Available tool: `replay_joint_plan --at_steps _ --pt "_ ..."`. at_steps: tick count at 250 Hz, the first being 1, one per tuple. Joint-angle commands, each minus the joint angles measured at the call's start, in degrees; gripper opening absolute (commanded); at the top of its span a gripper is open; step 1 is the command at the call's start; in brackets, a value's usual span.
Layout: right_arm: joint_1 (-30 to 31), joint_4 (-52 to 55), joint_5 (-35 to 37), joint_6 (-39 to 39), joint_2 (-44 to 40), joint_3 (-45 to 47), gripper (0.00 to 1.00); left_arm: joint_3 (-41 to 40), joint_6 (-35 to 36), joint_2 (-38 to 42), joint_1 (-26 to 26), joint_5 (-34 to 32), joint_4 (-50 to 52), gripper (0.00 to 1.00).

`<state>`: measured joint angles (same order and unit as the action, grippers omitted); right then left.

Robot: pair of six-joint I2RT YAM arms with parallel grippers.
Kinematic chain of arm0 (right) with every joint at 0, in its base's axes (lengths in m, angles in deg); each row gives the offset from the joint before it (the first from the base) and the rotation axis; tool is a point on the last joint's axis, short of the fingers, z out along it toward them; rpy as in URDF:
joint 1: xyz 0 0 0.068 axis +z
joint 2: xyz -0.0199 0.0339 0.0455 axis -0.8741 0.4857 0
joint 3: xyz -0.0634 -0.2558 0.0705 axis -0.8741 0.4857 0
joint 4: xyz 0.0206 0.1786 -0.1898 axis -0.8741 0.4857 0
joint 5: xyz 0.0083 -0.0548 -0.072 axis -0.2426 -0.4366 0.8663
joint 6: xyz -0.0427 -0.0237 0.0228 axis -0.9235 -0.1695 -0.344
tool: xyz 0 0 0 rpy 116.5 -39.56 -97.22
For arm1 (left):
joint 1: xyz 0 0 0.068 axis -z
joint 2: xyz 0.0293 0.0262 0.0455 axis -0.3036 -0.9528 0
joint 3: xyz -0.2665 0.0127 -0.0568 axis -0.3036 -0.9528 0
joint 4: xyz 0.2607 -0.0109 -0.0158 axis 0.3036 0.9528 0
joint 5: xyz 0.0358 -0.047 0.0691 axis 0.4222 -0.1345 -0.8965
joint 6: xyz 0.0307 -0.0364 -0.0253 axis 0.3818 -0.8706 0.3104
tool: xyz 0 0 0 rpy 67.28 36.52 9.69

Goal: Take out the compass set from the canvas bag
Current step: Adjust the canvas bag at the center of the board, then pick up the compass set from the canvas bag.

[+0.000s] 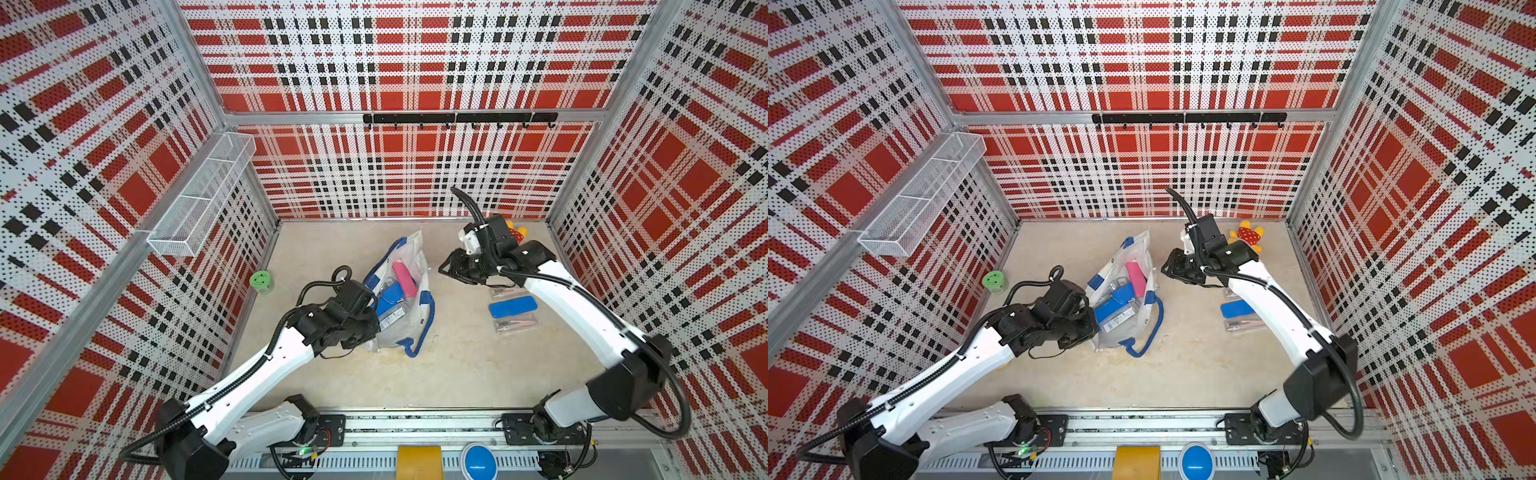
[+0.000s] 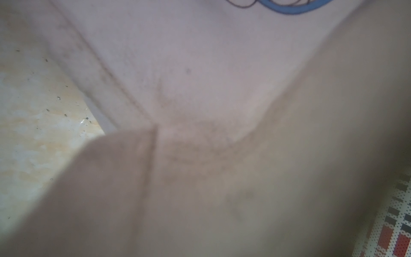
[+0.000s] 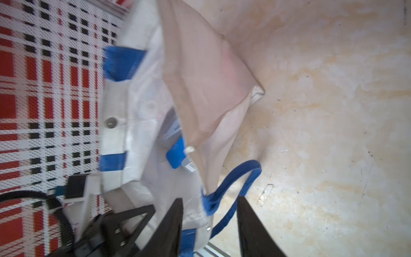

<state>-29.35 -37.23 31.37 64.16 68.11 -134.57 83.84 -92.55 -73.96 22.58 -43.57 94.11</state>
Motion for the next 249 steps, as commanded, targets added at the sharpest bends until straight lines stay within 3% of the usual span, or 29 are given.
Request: replay_joint_plan --at_steps 1,37,72,94,131,188,249 --pt "6.0 3.2 3.9 2.7 -1.1 -2.3 0.31 -1.5 -4.9 0.8 1.6 -1.1 -1.8 0.00" --pt "14.7 0.3 -0.7 9.0 3.0 -1.9 0.20 -2.0 -6.0 0.6 2.5 -2.0 -3.2 0.00" --pt "16.8 -5.9 -3.9 15.1 7.0 2.0 0.16 -3.3 -6.8 1.2 3.4 -2.2 -4.0 0.00" --pt "16.8 -9.2 -3.6 19.1 9.0 3.8 0.21 -4.3 -7.6 2.3 3.9 -2.5 -4.6 0.00" --pt "16.8 -10.4 -2.6 25.2 14.0 2.7 0.21 -5.5 -8.5 4.3 4.9 -3.5 -4.9 0.00" --pt "17.0 -18.0 0.0 40.2 17.9 7.3 0.33 -6.3 -9.0 6.2 5.8 -3.9 -6.2 0.00" --pt "18.0 -12.1 4.8 42.7 23.1 3.7 0.50 -6.8 -9.6 6.4 7.5 -4.9 -8.3 0.00"
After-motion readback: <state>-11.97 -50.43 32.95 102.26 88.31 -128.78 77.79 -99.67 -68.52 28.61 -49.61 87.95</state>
